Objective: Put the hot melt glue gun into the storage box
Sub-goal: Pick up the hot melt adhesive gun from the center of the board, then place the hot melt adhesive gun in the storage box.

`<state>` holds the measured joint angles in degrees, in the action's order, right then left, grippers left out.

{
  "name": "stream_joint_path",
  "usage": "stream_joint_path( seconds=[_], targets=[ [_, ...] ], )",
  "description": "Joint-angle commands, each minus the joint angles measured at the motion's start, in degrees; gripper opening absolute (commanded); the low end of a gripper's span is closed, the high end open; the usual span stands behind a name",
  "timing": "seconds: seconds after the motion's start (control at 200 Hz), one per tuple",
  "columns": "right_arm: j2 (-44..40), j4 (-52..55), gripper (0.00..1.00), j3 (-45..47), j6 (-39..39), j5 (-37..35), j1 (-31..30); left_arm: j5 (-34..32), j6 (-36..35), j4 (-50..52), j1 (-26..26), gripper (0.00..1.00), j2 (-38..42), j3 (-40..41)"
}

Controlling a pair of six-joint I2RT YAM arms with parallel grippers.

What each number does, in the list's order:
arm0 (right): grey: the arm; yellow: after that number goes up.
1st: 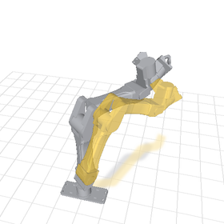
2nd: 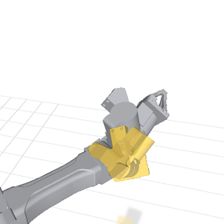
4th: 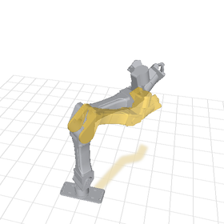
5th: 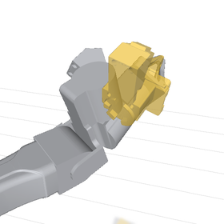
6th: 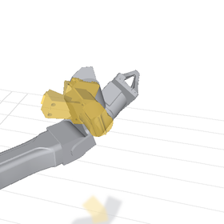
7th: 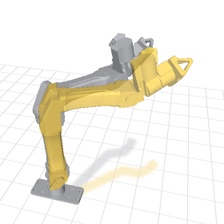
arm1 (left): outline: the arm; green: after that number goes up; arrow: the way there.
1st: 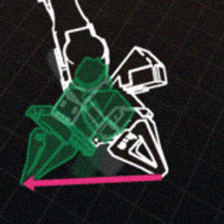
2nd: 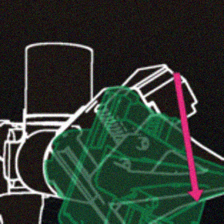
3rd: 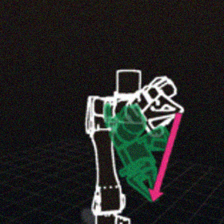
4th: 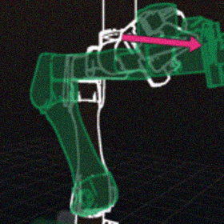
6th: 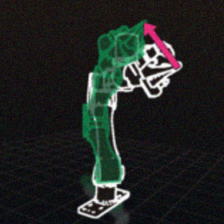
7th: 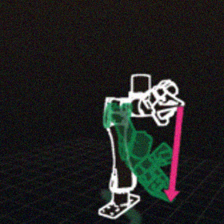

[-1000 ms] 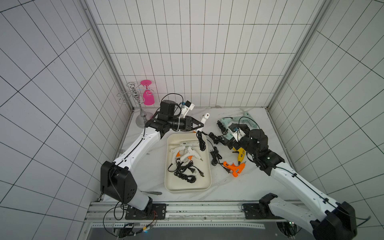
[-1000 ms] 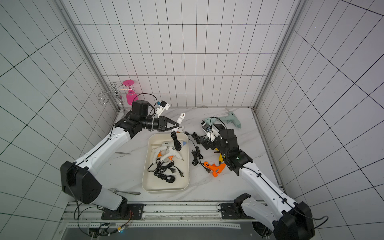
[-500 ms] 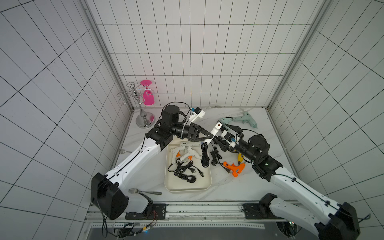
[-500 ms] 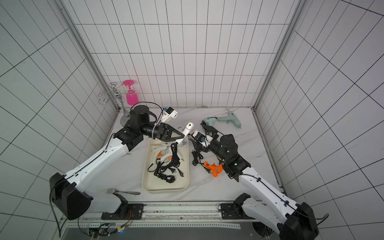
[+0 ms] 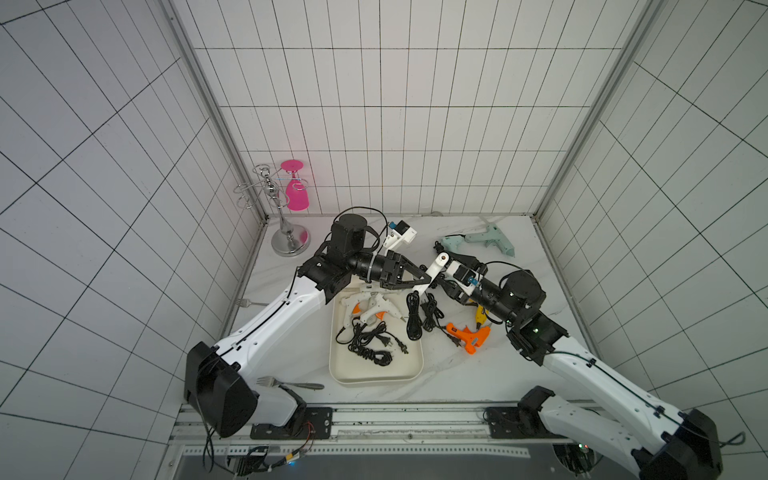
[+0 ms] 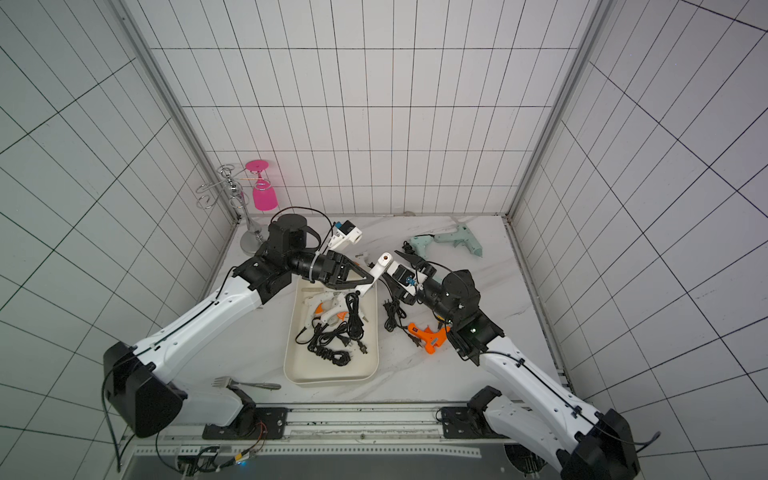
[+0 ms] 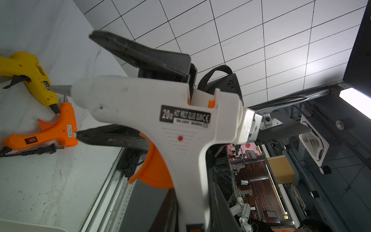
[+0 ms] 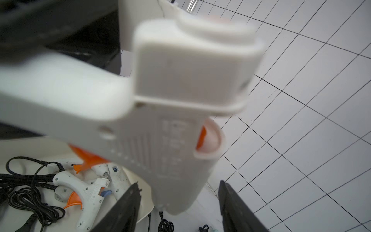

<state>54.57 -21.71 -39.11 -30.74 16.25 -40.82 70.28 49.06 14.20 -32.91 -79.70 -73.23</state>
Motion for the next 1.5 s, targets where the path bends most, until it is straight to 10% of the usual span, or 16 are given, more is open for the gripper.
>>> stream_joint_path(
  seconds=[0.0,0.29,0.43,0.495,0.754,0.999,1.494],
  targets=[
    [0.5,-3.4,0.51,-1.0,2.5,2.3,-0.8,-0.3,-1.3,-0.7,-0.2,0.21,-0.1,0.3],
    [0.7,-7.7,0.15,-0.2,5.3,1.1,-0.8,-1.0,-1.8,-0.1,-0.7,0.24,-0.9,0.3],
    [0.0,-2.0,0.07,-2.3,5.2,0.4,-0.8,-6.8,-9.1,9.3,0.8,0.77,-1.3,-2.4],
    [0.1,5.1,0.10,-5.3,6.3,0.1,-0.5,-17.4,-17.2,20.7,2.8,0.99,-0.4,-6.7],
    [-0.8,32.7,0.13,-12.4,5.4,-3.4,-0.3,-77.7,-32.4,35.7,4.6,0.99,9.8,-9.4],
    [14.0,50.3,0.15,-24.1,-1.5,-16.3,-7.6,-113.3,-36.1,31.2,5.2,0.99,16.6,-2.5],
    [51.9,53.9,0.18,-45.9,-16.1,-33.0,-19.4,-110.1,-41.1,22.0,10.6,0.99,26.9,9.0]
  ],
)
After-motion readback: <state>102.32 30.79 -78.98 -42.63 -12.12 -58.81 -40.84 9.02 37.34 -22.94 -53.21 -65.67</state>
